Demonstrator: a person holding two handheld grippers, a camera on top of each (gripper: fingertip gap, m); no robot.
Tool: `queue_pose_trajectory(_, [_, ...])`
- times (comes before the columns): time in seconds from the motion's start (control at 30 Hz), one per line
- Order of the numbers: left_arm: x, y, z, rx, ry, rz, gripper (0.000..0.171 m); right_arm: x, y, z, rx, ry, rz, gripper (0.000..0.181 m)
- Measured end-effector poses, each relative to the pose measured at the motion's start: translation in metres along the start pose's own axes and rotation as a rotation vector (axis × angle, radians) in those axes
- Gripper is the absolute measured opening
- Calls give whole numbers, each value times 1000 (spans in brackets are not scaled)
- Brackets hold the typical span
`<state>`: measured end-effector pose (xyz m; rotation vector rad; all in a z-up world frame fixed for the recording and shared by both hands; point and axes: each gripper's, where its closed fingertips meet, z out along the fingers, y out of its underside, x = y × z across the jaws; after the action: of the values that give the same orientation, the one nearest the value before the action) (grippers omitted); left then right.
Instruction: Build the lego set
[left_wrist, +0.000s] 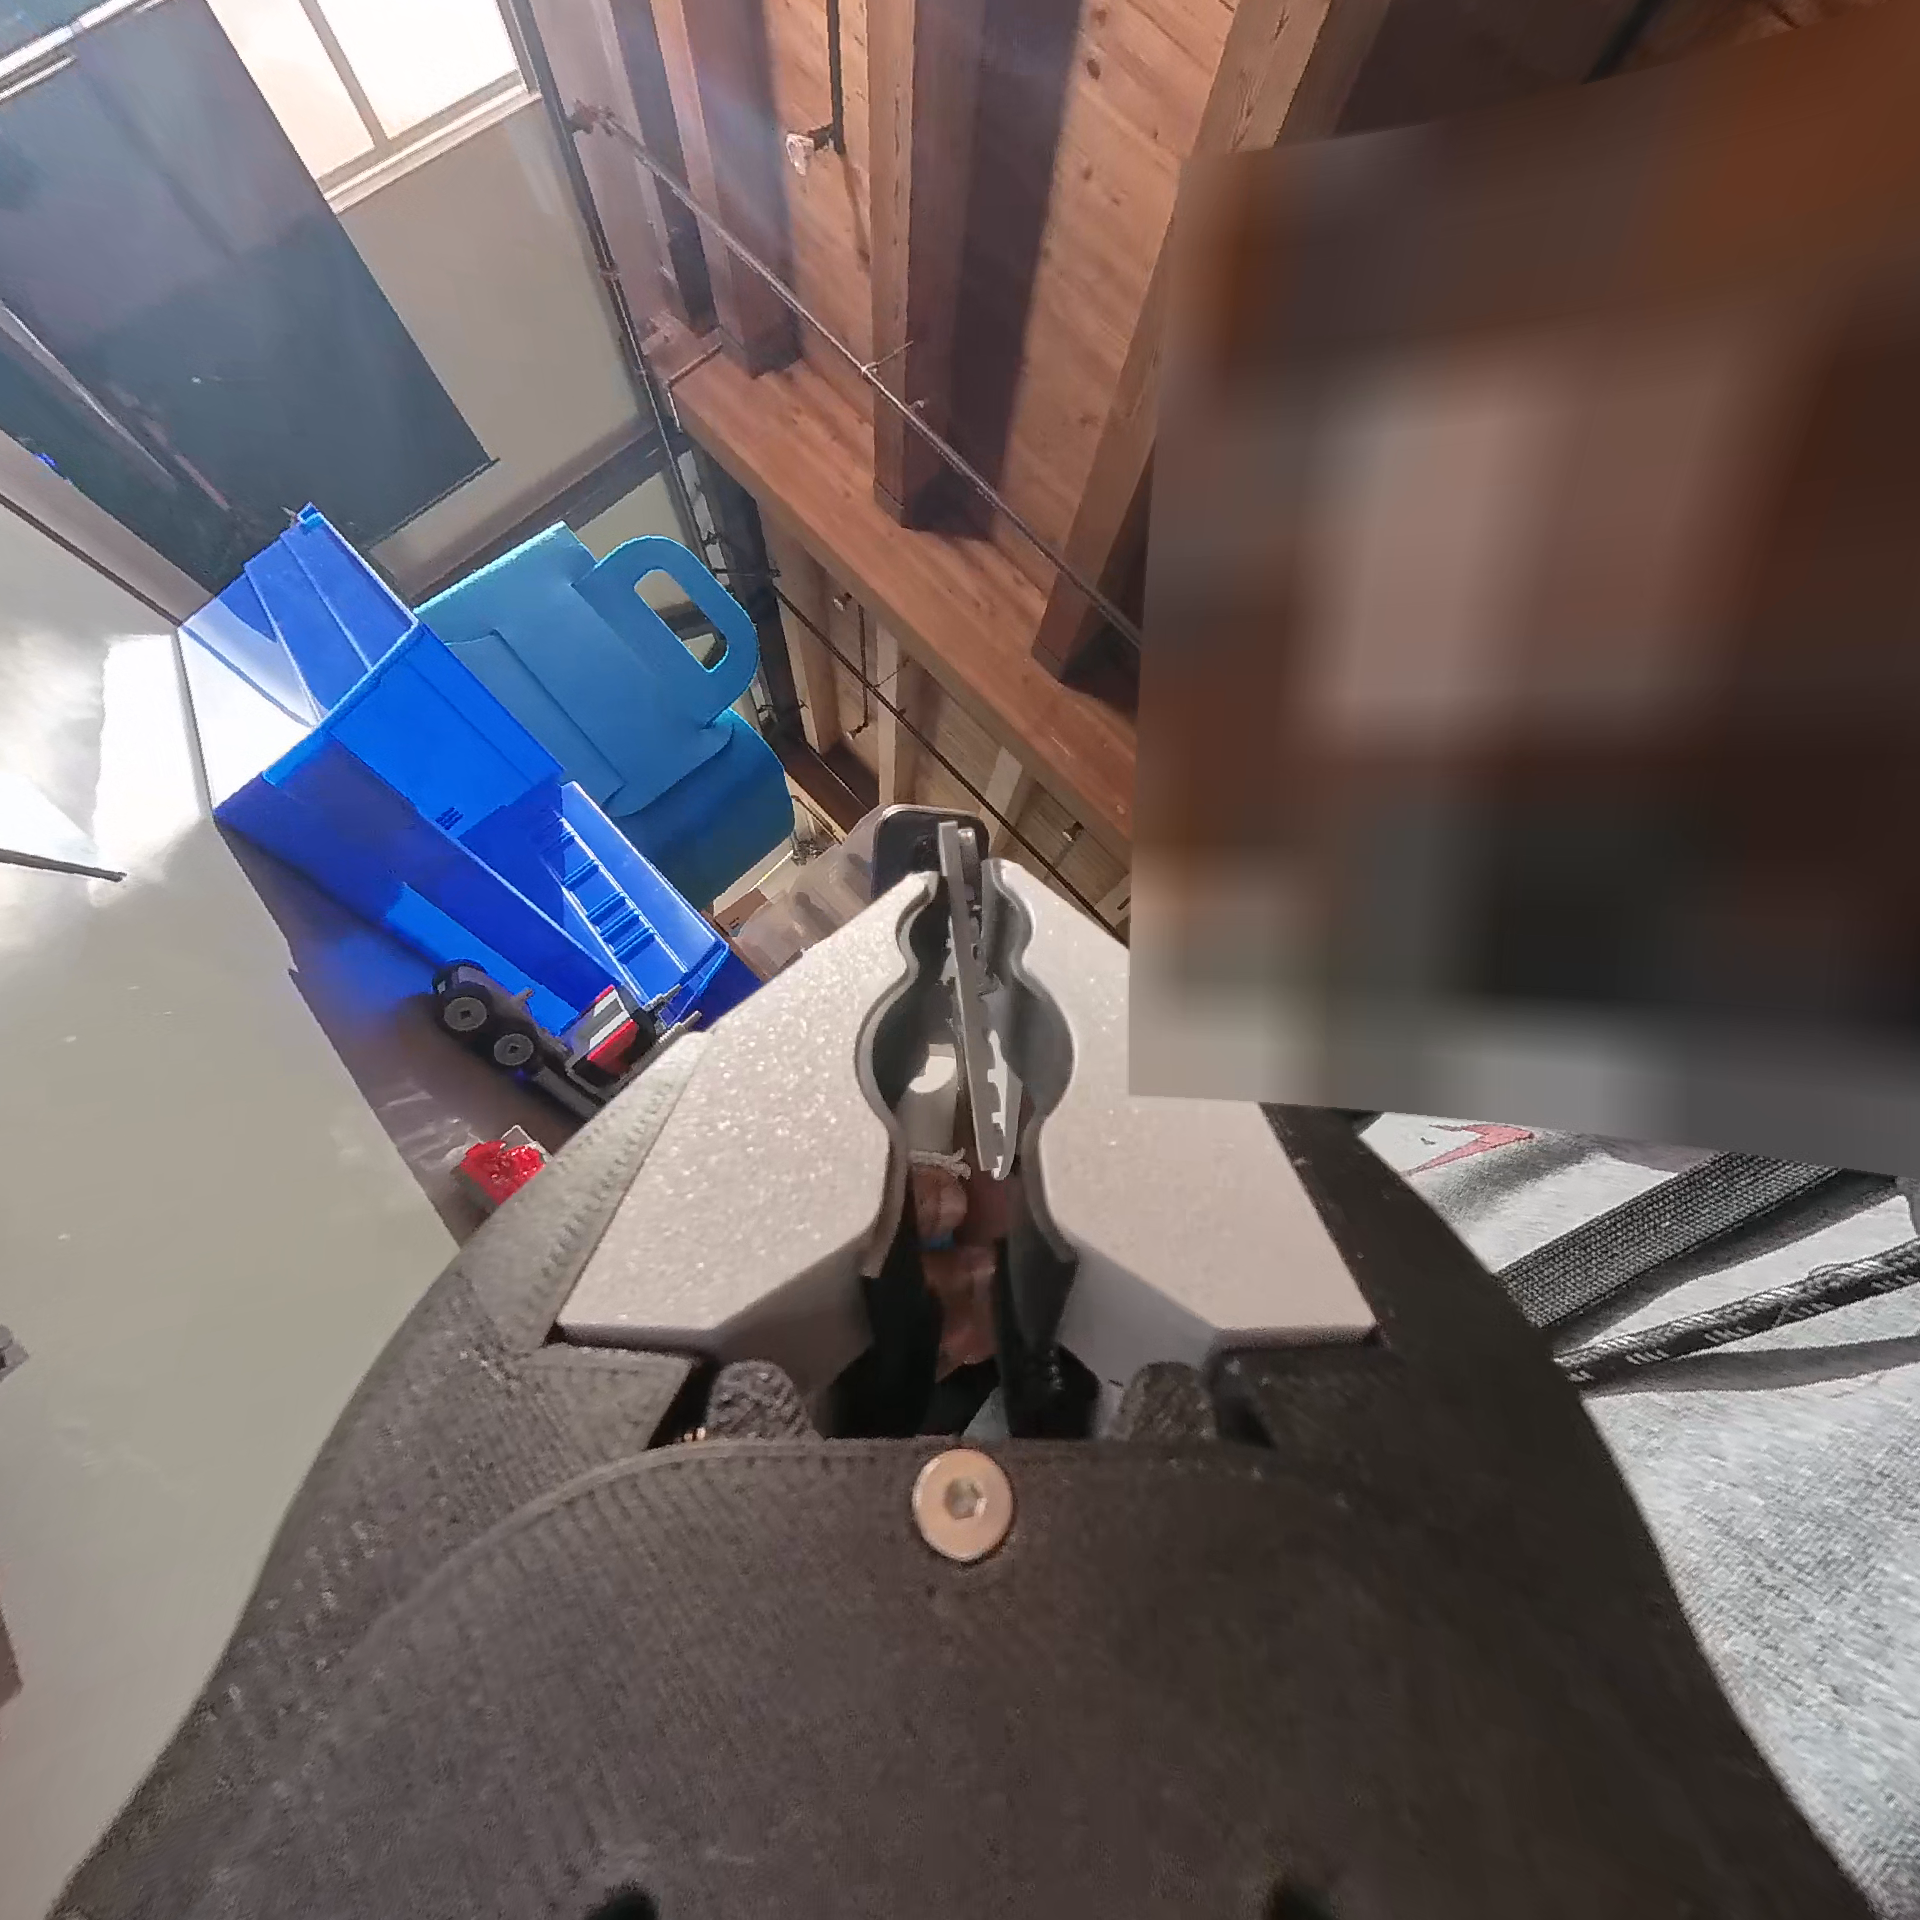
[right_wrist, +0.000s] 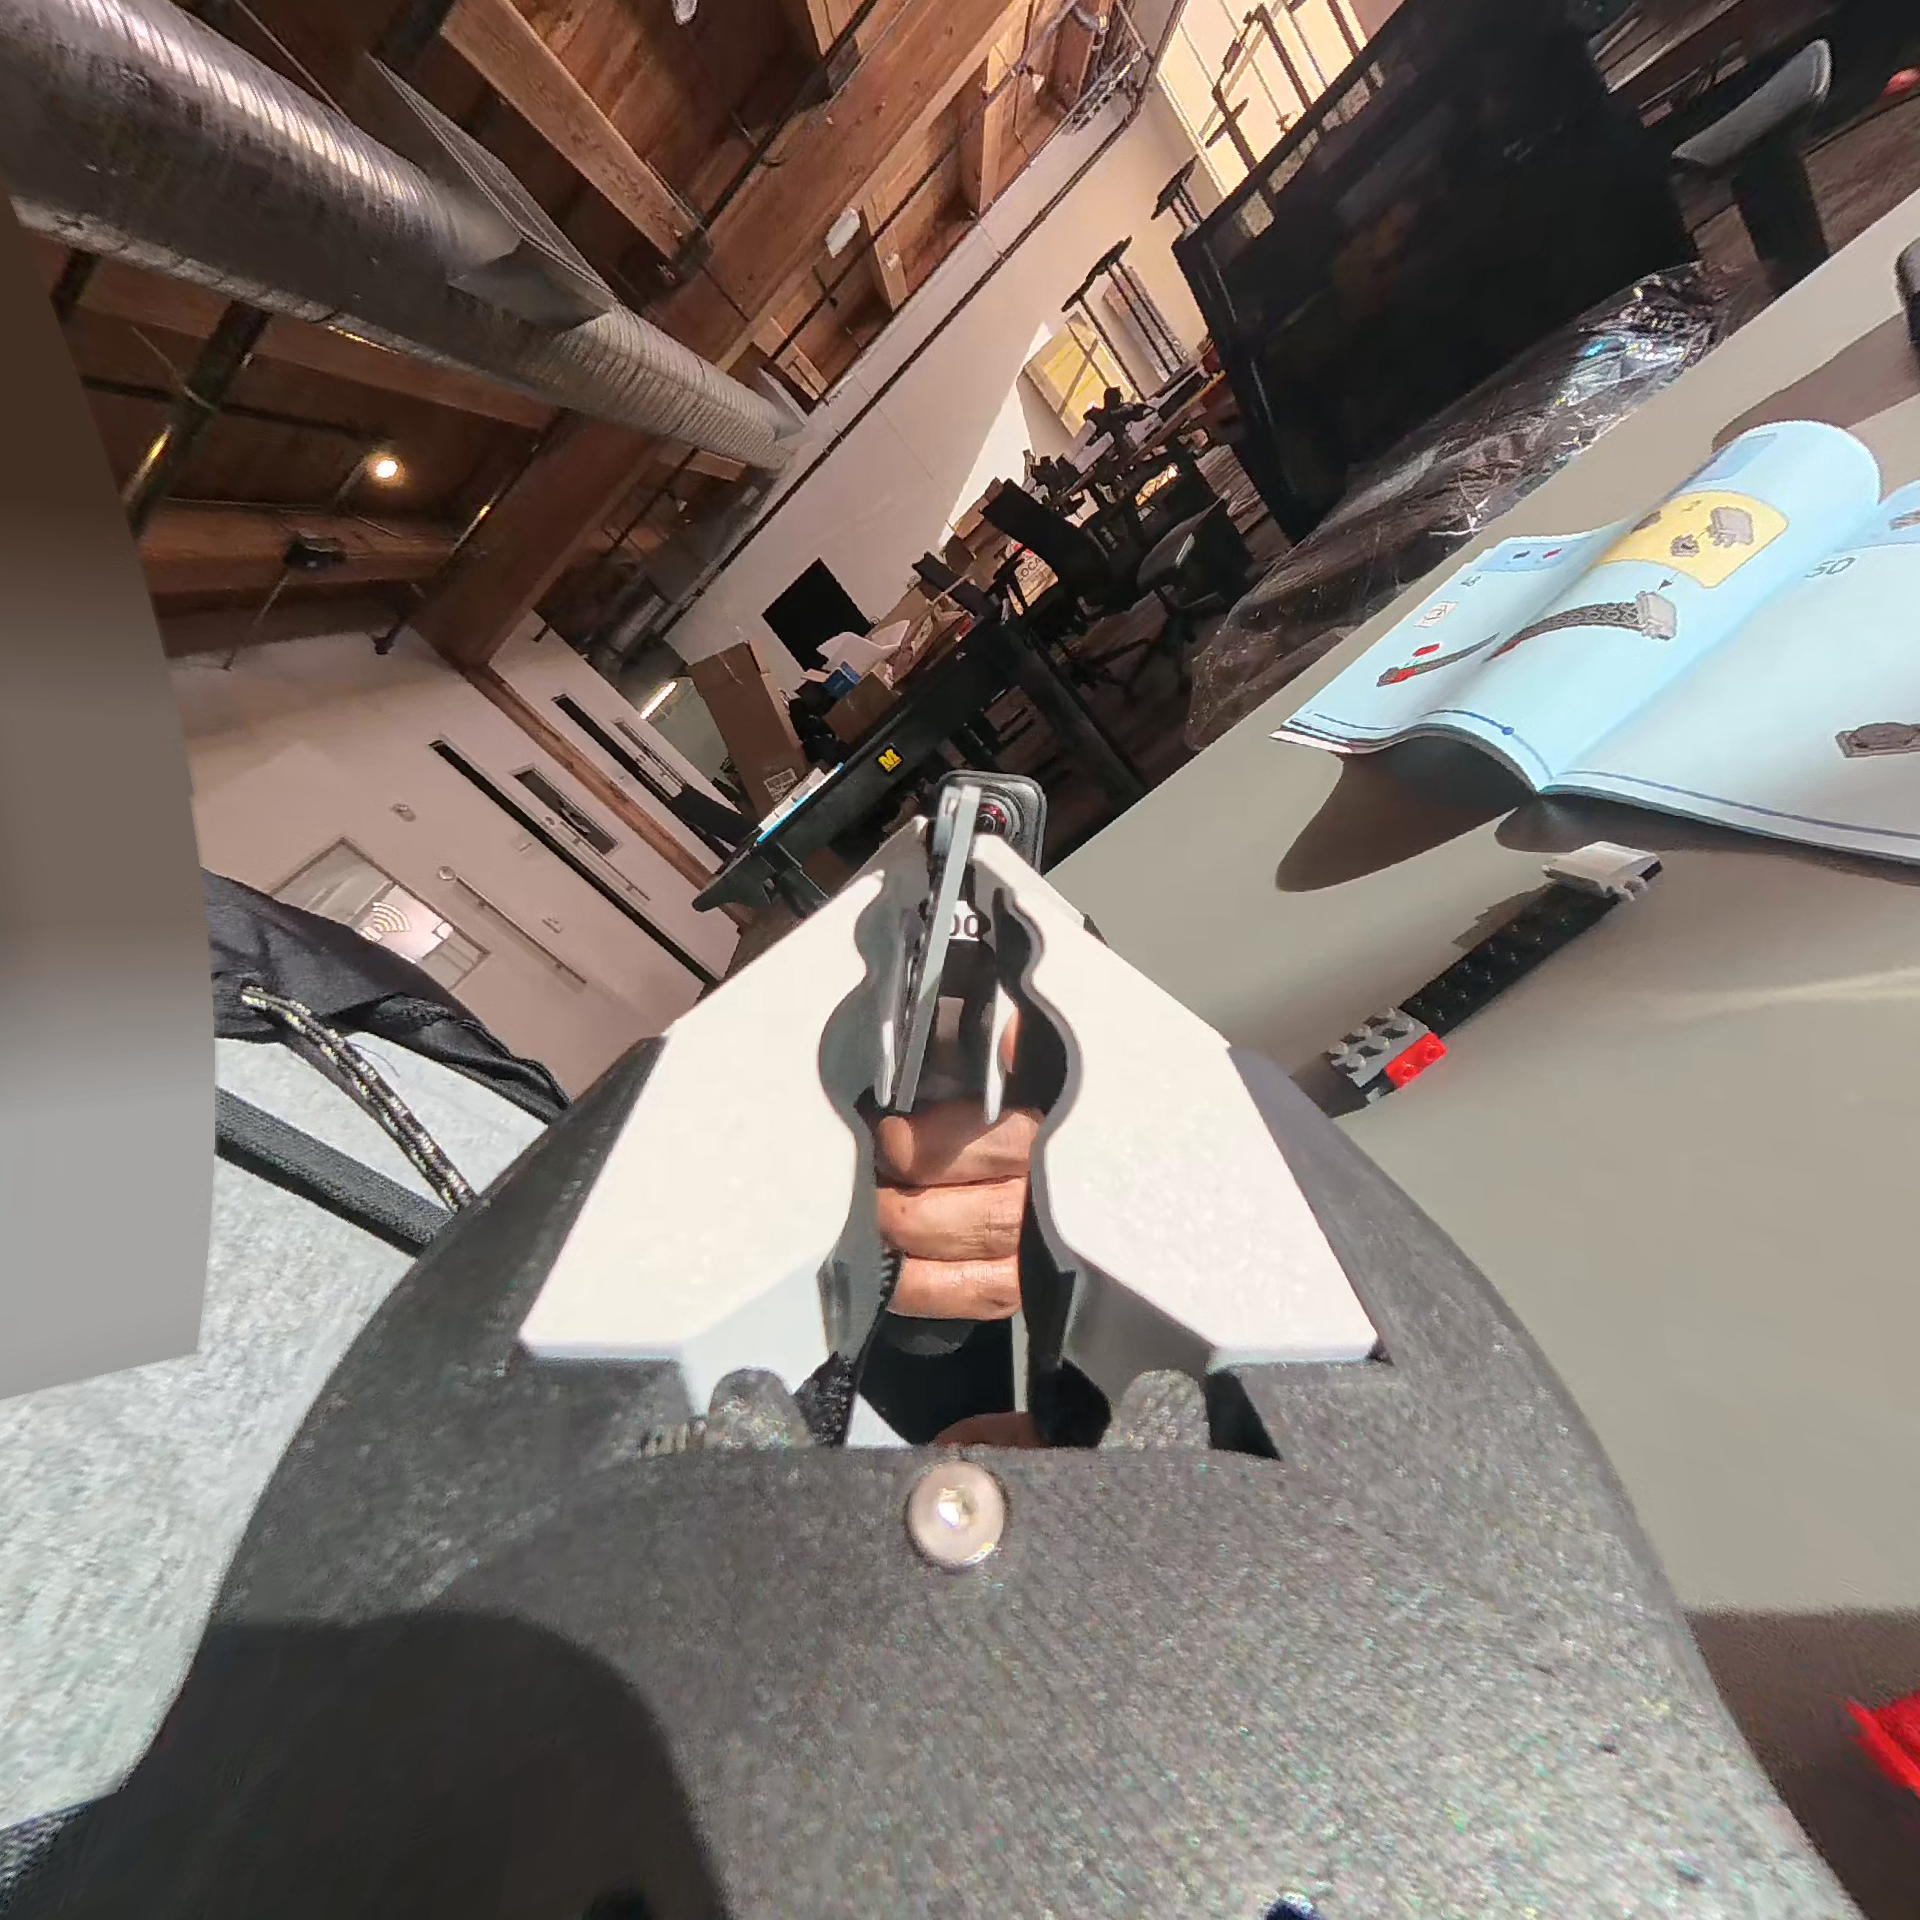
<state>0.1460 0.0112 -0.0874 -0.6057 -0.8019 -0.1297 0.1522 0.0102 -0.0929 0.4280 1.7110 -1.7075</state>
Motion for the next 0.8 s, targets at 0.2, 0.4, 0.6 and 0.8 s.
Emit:
queue_pose_trajectory(0.2, [3, 6, 2, -37, 6, 32, 6, -5, -1, -1, 9, -13, -30, 6])
queue_pose_trajectory(0.4, [5, 10, 3, -75, -1, 68, 6, -6, 0, -4, 11, -11, -58, 6])
queue_pose_trajectory(0.6, [1, 12, 4, -113, -44, 113, 6, -2, 1, -8, 24, -22, -6, 7])
queue_pose_trajectory(0.8, [0, 17, 4, -160, -64, 156, 6, 2, -7, -16, 59, -37, 21, 16])
